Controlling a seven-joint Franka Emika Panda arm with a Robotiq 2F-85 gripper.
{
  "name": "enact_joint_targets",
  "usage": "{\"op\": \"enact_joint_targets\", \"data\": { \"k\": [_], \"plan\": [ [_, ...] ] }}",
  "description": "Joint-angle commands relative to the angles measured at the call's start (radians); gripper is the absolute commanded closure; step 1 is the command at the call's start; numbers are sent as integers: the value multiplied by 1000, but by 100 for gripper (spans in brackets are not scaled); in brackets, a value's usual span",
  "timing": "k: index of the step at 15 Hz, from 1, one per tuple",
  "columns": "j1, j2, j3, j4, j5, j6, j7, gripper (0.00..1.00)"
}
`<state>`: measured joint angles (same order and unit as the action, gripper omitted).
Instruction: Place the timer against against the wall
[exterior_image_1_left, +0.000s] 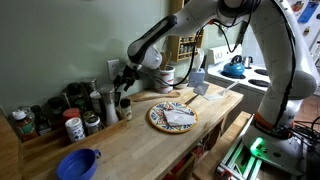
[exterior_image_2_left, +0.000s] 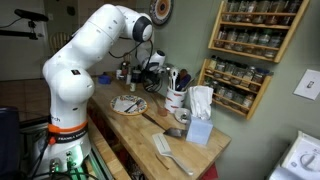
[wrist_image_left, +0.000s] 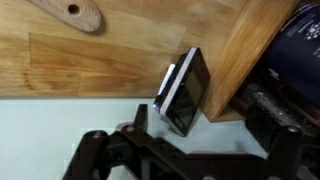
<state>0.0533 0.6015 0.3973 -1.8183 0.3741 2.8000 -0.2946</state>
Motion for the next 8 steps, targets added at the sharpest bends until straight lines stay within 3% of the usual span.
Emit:
{"op": "enact_joint_targets", "data": {
  "k": [1,8],
  "plan": [
    [-59,67,67,45,7,21,-56,0],
    [-99,133,119,95,-4,2,-85,0]
  ]
}}
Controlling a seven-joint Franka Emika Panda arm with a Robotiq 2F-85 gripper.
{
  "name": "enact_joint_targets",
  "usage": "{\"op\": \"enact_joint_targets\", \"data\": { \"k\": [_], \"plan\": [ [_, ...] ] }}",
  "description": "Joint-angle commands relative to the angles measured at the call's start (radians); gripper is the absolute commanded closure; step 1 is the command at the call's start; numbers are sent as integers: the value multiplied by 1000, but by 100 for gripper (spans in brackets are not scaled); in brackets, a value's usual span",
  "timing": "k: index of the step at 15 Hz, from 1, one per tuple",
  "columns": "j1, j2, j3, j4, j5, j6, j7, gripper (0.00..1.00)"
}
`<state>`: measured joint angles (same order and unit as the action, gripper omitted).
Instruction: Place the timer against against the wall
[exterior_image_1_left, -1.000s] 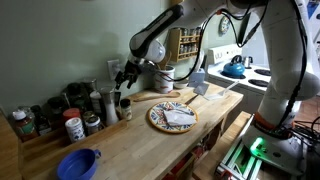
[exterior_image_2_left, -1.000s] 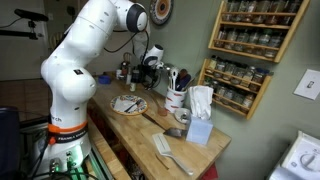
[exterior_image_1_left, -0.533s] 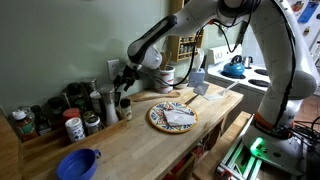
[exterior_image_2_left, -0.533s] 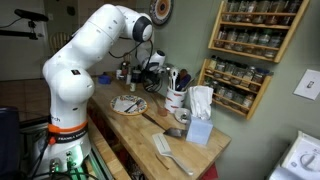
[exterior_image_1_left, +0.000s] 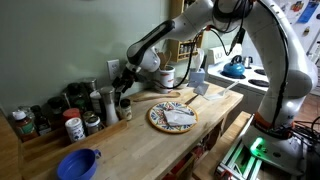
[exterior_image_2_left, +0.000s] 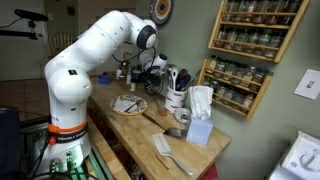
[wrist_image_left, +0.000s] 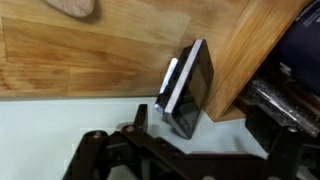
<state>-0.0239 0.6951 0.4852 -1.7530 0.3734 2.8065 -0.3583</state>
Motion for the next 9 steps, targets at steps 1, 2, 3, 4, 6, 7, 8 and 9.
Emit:
{"op": "enact_joint_targets", "data": {
  "k": [1,2,3,4,6,7,8,9],
  "plan": [
    [-22,45,33,33,-6,-5,-20,0],
    [-22,49,34,36,-8,-6,-18,1],
    [-21,53,35,40,-9,-8,-16,7],
    [-21,56,36,42,-11,-9,-16,18],
    [-21,61,38,45,-14,-10,-15,40],
    [-21,61,38,45,-14,-12,-15,48],
    [-21,60,38,43,-15,-11,-15,57],
    [-22,58,38,41,-16,-10,-16,63]
  ]
}}
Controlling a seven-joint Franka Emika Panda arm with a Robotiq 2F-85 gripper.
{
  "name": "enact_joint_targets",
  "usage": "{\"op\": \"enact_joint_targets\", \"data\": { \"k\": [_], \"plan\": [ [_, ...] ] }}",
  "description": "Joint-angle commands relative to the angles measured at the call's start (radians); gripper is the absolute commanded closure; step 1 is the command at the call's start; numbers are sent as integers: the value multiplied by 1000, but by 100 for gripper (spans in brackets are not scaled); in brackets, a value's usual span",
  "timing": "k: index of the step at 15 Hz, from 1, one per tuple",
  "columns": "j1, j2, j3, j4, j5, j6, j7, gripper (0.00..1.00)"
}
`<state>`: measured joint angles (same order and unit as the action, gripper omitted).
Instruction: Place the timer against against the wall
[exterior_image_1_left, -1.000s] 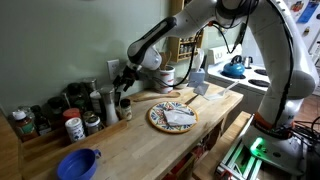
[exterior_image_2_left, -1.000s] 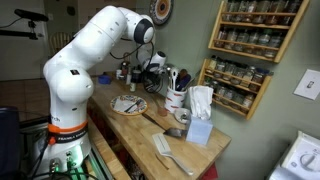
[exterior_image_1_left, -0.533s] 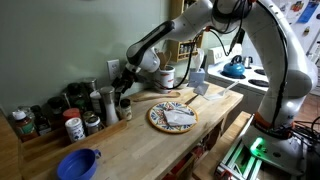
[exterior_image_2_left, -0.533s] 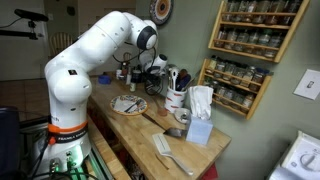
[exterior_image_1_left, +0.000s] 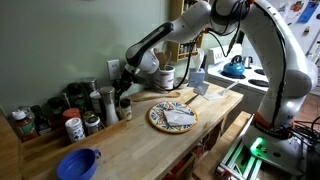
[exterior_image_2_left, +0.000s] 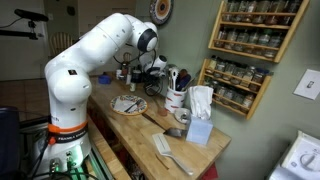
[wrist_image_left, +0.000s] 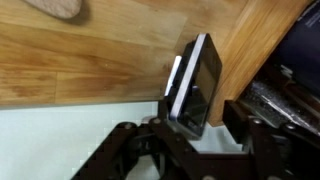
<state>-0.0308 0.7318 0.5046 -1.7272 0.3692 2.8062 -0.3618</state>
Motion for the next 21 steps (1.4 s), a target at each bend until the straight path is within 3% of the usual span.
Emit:
{"op": "enact_joint_targets", "data": {
  "k": [1,5,14,21],
  "plan": [
    [-17,18,20,11,-11,-7,-13,70],
    [-22,-4,14,-16,-14,-6,-10,98],
    [-8,-104,-63,-112,-41,-1,32,95],
    [-71,-134,-44,-149,-78,5,-109,95]
  ]
}}
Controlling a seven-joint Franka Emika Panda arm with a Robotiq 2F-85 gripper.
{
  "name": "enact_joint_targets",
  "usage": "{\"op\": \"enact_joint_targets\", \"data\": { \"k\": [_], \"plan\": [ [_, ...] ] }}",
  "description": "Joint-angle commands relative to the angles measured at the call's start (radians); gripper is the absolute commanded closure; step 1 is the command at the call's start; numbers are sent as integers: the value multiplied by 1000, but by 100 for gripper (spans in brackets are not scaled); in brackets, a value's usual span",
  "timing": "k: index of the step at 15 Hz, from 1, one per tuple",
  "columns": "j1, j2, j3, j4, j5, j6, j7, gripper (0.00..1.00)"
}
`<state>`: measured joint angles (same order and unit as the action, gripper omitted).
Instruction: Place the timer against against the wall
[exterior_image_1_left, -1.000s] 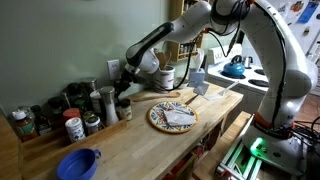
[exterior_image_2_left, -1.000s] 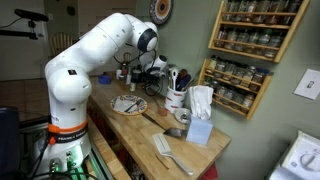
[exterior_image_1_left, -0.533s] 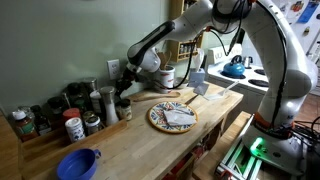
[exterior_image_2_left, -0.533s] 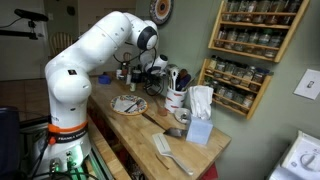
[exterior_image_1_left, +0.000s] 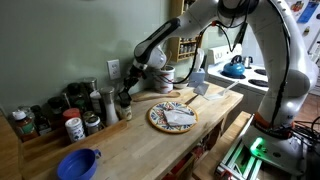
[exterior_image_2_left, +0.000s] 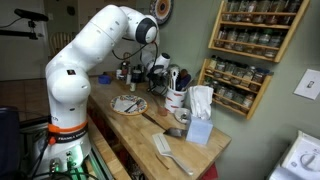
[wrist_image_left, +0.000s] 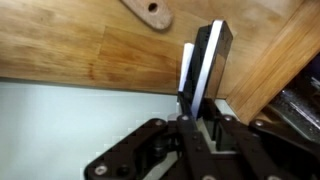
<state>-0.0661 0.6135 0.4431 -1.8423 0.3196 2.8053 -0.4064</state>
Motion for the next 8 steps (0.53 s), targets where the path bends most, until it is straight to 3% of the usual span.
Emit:
{"op": "enact_joint_targets", "data": {
  "k": [1,8],
  "plan": [
    [-38,-10,16,-30,-38,6,-86,95],
    [-93,34,72,-14,-38,67,-207,95]
  ]
}}
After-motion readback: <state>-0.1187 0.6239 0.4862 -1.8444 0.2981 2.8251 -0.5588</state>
